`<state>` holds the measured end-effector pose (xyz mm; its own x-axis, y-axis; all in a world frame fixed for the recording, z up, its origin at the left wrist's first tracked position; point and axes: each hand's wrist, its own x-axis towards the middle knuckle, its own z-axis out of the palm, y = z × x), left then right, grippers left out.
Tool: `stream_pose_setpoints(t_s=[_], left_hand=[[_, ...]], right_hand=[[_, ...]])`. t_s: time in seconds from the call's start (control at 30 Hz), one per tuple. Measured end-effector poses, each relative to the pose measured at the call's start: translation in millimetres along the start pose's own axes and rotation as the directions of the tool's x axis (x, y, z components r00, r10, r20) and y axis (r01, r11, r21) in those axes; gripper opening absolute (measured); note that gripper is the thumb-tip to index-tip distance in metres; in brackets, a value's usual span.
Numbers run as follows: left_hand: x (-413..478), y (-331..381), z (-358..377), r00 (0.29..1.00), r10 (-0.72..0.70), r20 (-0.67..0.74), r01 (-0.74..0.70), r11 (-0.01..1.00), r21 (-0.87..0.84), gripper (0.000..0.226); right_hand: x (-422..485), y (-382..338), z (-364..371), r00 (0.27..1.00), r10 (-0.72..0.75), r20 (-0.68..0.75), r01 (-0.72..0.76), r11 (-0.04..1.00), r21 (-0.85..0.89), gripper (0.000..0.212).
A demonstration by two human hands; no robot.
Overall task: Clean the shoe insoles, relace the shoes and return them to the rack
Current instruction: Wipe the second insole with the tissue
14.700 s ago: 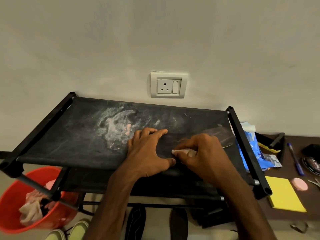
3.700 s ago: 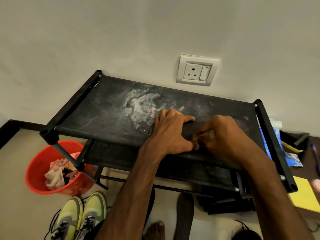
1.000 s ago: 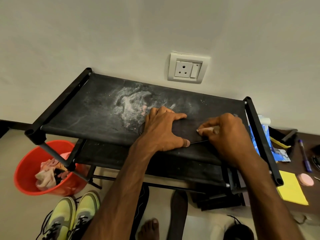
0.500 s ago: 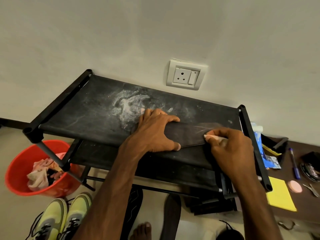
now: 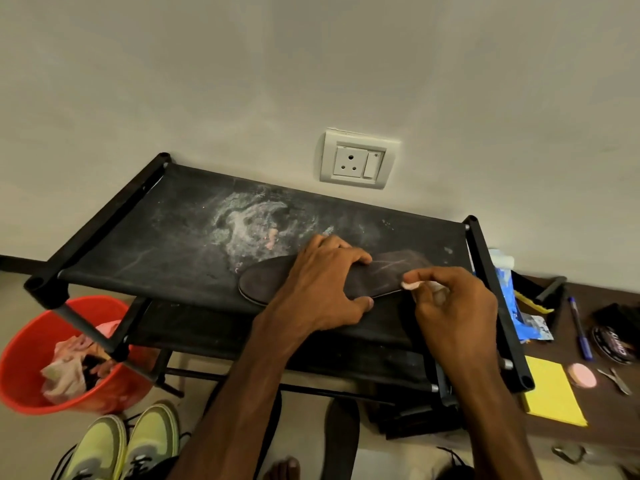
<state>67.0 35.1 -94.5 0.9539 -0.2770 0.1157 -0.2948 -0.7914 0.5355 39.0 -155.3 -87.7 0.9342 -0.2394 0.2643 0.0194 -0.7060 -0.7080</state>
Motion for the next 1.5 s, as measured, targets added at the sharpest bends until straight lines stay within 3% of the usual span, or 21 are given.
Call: stream_pose_setpoints(t_s=[0.17,0.3,0.5,0.63,0.8,1.1,1.3,1.43,1.5], left_hand=[[-3,-5,4,1.000,-0.014,-0.004,0.014,0.999,-0.049,0.066],[-1,-2,8,0.999,-0.014,-0.035,0.013,0.999,-0.042,0.060],[-1,-2,4,0.998,-0.040,-0.041,0.038,0.998,-0.052,0.071],[-1,0,4,0.999,-0.036,-0.016,0.036,0.999,-0.033,0.077],[-2,2,5,0.999,-0.024,0.030,0.025,0.999,-0.047,0.079],[-1,4,10,0.998,-0.059,0.036,0.059,0.998,0.002,0.075],[-1,4,9,0.997,-0.067,0.034,0.067,0.998,0.012,0.076],[0,5,8,0.996,-0.078,0.037,0.077,0.997,0.026,0.077],[0,5,8,0.996,-0.078,0.038,0.077,0.997,0.025,0.077]], right_hand=[[3,10,-8,0.995,0.046,-0.084,-0.043,0.999,0.030,0.023],[2,8,-3,0.997,0.008,-0.073,-0.005,1.000,0.031,0.007],[5,14,-2,0.996,0.039,-0.074,-0.040,0.999,-0.018,0.011],[5,17,-4,0.992,0.031,-0.122,-0.034,0.999,-0.024,0.031],[10,20,-3,0.981,-0.018,-0.192,0.009,0.999,-0.048,0.015],[18,28,1,0.999,0.035,-0.008,-0.036,0.977,-0.212,0.016],[16,22,8,0.997,0.012,0.082,0.019,0.929,-0.370,0.014],[10,8,13,0.981,0.013,0.195,0.067,0.915,-0.398,0.012],[8,5,11,0.968,-0.035,0.250,0.120,0.936,-0.332,0.013]])
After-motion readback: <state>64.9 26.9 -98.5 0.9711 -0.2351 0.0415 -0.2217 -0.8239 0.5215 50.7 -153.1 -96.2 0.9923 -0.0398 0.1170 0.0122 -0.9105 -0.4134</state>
